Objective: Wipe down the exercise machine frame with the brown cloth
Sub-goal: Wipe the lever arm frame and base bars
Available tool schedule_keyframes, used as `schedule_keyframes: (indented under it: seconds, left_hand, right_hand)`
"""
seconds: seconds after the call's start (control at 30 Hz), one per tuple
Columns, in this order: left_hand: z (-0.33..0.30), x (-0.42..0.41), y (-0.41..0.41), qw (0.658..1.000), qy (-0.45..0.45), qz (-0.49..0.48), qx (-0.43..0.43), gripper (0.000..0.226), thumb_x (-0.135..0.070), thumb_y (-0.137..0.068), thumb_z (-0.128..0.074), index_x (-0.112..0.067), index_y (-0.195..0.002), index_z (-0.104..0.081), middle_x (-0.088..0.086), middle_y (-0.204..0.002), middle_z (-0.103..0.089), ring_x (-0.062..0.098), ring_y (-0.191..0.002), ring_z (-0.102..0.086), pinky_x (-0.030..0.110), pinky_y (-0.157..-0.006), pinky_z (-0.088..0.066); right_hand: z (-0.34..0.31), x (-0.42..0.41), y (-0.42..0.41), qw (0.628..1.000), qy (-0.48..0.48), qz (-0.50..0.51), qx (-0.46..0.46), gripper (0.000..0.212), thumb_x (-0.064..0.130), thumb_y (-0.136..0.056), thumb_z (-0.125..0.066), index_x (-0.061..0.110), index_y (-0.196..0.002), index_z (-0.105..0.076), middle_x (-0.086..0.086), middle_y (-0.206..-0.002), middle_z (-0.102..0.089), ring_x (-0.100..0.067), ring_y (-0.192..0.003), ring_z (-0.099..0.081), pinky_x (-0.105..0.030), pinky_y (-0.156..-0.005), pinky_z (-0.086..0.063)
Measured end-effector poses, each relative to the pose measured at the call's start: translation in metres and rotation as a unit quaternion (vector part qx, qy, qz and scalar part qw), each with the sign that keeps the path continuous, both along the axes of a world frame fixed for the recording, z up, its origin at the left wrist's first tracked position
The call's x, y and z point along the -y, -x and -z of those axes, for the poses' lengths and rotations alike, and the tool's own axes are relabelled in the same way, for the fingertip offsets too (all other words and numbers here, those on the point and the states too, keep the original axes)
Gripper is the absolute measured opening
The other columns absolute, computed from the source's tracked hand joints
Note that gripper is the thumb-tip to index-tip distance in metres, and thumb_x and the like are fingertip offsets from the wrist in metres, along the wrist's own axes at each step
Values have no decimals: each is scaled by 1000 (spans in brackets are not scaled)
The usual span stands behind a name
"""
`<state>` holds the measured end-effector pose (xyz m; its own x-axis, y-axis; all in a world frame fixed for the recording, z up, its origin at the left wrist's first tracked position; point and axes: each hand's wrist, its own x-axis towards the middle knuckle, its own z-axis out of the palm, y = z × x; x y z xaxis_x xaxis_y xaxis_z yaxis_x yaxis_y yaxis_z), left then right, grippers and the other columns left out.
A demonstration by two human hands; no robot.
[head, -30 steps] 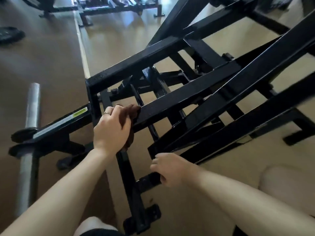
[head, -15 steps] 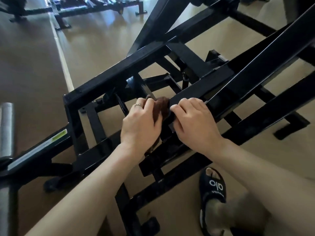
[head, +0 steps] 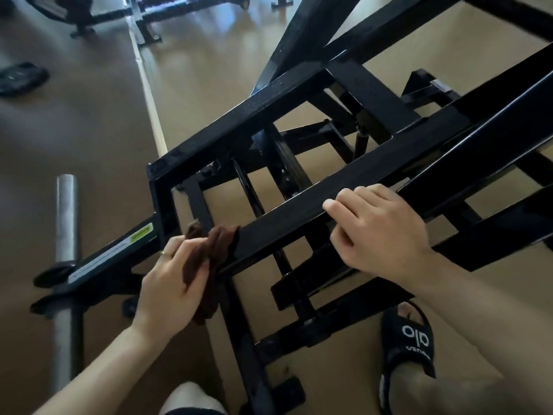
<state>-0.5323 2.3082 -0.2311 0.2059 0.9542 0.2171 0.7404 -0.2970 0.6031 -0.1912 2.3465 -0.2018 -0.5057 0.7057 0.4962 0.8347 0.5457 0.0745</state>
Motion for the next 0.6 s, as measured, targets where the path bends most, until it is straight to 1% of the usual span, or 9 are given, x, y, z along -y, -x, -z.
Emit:
schedule_keyframes:
  seconds: [0.07,0.13,0.23,0.3,0.37,0.43,0.5,0.53,0.6]
  left_hand:
    - [-1,-2,1,1000,-3,-19,-11,28,-32,-97,-54,-14,-117,-65,-4,-114,-58,12,-87,-64,40,-71,-61]
    - [-3,-6,-10,998,0,-61,-21,24,-31,-98,-57,-14,-112,-64,-3,-113,-59,19,-86,-65,46,-72,-60]
    - [-11,-20,-44,998,-9,-61,-32,25,-34,-98,-55,-18,-116,-61,-1,-119,-58,24,-89,-65,48,-76,-60]
    - [-21,-37,-81,999,-31,-34,-29,26,-37,-100,-54,-20,-119,-59,-1,-119,-58,23,-88,-64,46,-75,-59]
    - [-32,-56,-125,998,-58,-7,-25,23,-37,-102,-54,-21,-118,-57,1,-112,-58,23,-86,-63,46,-72,-60]
    - [-39,-65,-154,998,-67,-2,-12,22,-36,-102,-54,-21,-118,-56,1,-109,-57,23,-86,-62,46,-70,-59]
    - [-37,-58,-154,998,-69,12,8,24,-34,-103,-55,-21,-123,-58,0,-114,-56,20,-91,-62,45,-71,-60]
    - [-34,-50,-144,997,-70,26,14,27,-33,-102,-56,-20,-126,-58,0,-119,-56,19,-94,-62,43,-73,-61]
    - [-29,-34,-121,997,-71,43,1,32,-32,-100,-57,-19,-129,-59,0,-125,-54,19,-97,-63,41,-72,-62]
  right_hand:
    - [-2,0,3,1000,2,1,-29,20,18,-93,-48,11,-101,-65,-3,-84,-60,-23,-64,-55,-38,-65,-50]
    - [-6,2,6,998,-4,-17,-63,18,18,-91,-48,12,-87,-64,0,-73,-56,-20,-54,-47,-33,-54,-44]
    - [-8,4,5,997,-16,-37,-71,13,15,-87,-55,11,-78,-63,0,-67,-53,-21,-50,-46,-34,-51,-44]
    - [-10,5,6,996,-17,-36,-76,11,14,-85,-57,11,-76,-62,-1,-66,-52,-21,-50,-45,-36,-50,-44]
    - [-13,4,7,996,-20,-27,-83,10,14,-85,-57,9,-77,-62,-2,-66,-52,-21,-51,-43,-38,-51,-44]
    - [-19,4,6,995,-22,-23,-99,10,13,-85,-58,7,-78,-63,-4,-67,-54,-23,-53,-45,-39,-56,-45]
    - [-27,4,-1,991,-38,-27,-127,11,10,-85,-58,5,-77,-63,-5,-66,-54,-25,-58,-49,-41,-65,-46]
    - [-32,4,-8,989,-62,-22,-131,12,10,-87,-58,6,-76,-63,-4,-66,-54,-25,-61,-50,-42,-68,-45]
    - [-42,2,-29,983,-130,20,-131,18,18,-91,-57,9,-77,-62,-2,-67,-56,-22,-66,-50,-41,-72,-41]
